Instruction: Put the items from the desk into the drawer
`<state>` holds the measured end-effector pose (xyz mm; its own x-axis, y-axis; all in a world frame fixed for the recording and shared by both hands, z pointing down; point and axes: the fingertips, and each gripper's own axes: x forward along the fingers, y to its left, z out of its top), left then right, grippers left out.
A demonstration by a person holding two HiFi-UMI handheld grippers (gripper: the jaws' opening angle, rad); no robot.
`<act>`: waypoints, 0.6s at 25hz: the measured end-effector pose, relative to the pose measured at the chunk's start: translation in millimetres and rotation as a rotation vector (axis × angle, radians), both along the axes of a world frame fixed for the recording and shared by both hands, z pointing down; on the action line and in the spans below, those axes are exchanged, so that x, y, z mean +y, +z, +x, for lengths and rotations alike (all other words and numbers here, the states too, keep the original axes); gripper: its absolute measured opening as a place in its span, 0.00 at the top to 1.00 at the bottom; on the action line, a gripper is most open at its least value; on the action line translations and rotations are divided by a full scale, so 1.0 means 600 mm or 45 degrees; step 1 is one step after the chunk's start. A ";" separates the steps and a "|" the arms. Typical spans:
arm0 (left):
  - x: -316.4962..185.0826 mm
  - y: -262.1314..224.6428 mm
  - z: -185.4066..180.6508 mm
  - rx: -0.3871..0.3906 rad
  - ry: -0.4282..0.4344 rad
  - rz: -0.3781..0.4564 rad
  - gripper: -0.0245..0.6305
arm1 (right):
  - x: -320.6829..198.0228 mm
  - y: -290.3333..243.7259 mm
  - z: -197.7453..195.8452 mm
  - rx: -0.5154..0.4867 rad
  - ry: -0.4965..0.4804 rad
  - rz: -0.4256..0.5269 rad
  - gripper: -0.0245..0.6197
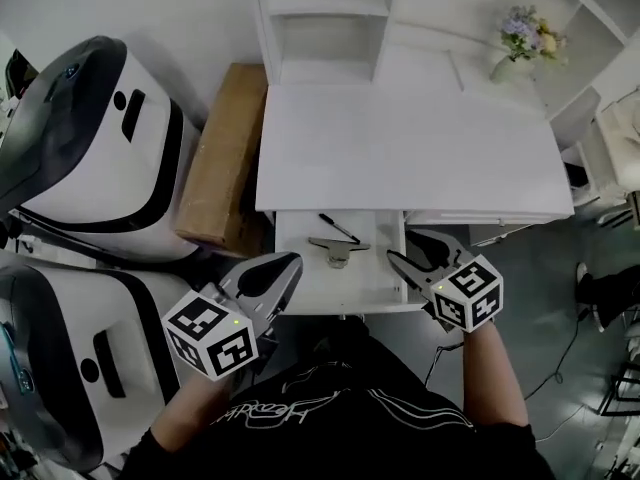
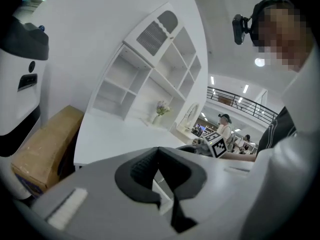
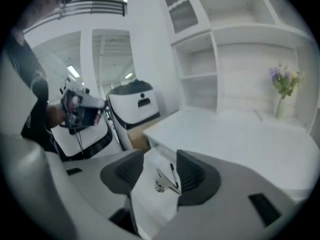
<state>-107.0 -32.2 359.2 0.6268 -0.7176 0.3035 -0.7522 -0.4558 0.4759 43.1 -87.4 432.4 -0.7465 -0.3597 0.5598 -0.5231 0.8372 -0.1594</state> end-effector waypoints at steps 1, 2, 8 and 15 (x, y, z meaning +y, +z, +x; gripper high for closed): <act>-0.002 -0.015 0.011 0.003 0.025 0.033 0.95 | 0.008 -0.043 0.001 -0.065 0.011 0.038 0.65; -0.004 -0.032 0.022 0.005 0.051 0.066 0.95 | 0.018 -0.083 0.001 -0.128 0.019 0.077 0.65; 0.016 -0.120 0.070 -0.017 0.199 0.217 0.95 | 0.080 -0.262 -0.006 -0.423 0.107 0.262 0.87; 0.044 -0.201 0.087 0.003 0.241 0.359 0.95 | 0.123 -0.339 -0.017 -0.575 0.102 0.368 0.95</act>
